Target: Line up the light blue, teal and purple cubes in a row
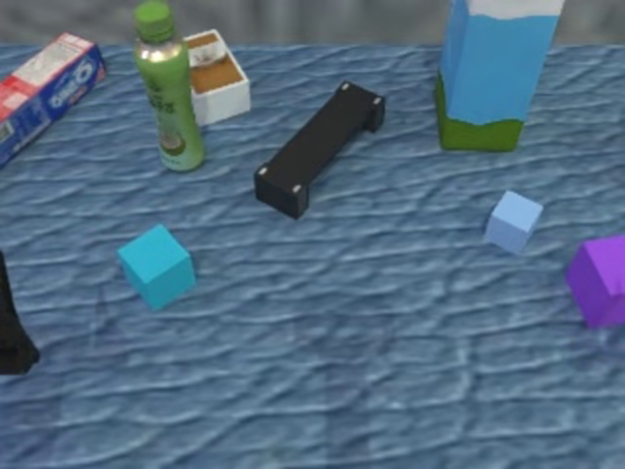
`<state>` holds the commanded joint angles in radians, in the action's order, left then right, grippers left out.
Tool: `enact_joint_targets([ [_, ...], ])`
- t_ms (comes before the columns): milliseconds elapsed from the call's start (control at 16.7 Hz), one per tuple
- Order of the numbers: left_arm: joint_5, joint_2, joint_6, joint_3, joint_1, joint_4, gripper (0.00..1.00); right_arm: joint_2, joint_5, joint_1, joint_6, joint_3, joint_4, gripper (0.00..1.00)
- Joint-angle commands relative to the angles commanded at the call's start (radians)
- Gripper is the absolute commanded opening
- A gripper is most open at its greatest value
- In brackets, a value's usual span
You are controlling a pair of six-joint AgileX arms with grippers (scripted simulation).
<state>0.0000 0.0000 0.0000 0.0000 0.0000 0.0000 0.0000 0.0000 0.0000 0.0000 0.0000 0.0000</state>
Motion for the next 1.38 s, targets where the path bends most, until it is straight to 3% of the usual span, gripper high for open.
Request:
enact_joint_targets([
  [300,0.000,0.000,0.000,0.000,0.000,0.000,1.00,0.061,-0.002,0.011,-0.024,0.061,-0.039,1.00],
  [540,0.000,0.000,0.000,0.000,0.000,0.000,1.00,0.291,-0.003,0.042,-0.105,0.286,-0.180,1.00],
  [1380,0.000,0.000,0.000,0.000,0.000,0.000,1.00,1.819,0.006,0.197,-0.545,1.513,-0.986,1.00],
])
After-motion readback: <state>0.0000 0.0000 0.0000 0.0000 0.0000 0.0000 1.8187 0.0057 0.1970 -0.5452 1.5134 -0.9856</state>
